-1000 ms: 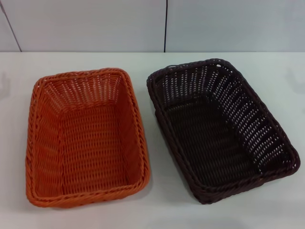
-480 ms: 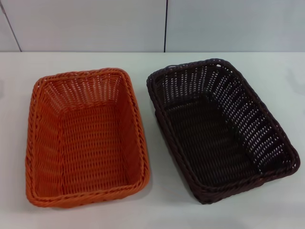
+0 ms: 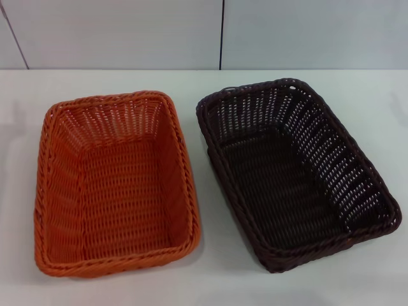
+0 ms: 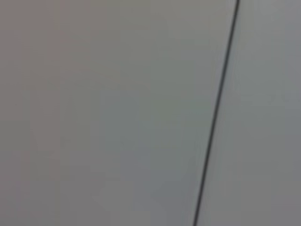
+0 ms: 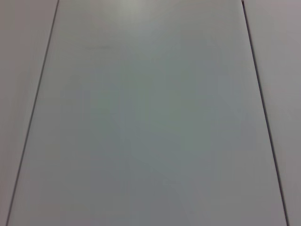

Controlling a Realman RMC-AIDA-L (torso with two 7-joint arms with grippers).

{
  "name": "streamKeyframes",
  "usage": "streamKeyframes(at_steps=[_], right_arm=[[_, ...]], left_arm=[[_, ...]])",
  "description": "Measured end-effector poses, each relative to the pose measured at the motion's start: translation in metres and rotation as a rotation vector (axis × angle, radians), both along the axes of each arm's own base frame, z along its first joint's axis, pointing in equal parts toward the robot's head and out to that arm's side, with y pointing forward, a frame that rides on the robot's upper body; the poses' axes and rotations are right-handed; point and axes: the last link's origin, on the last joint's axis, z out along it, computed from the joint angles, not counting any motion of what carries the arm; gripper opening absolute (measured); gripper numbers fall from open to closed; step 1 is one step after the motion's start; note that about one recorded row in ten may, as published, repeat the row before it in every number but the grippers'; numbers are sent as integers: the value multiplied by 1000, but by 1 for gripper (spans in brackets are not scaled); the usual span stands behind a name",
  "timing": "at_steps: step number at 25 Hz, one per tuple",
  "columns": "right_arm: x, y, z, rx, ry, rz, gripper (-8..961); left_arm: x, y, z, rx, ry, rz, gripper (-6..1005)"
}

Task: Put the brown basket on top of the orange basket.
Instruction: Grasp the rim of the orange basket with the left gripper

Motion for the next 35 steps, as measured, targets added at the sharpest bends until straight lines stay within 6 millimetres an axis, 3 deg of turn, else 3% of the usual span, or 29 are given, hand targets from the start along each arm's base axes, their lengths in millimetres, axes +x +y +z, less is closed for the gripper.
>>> streamKeyframes(at_steps=[4, 5, 8, 17, 23, 26, 35], right_arm=[[2, 0, 0, 1, 2, -7, 753], [2, 0, 0, 1, 2, -7, 753], [3, -1, -1, -1, 3, -11, 753], [6, -1, 1, 5, 8, -21, 752], [7, -1, 1, 6, 11, -25, 752], [10, 0, 4, 14, 19, -38, 752], [12, 2, 7, 28, 31, -49, 752]], left_arm=[[13, -4, 0, -44, -1, 15, 573], [27, -7, 0, -119, -9, 56, 573], [34, -8, -1, -160, -9, 83, 573], [78, -6, -12, -429, 75, 203, 573], [83, -2, -19, -530, 106, 257, 573], [79, -3, -27, -646, 130, 344, 573], [66, -5, -38, -732, 116, 421, 574]])
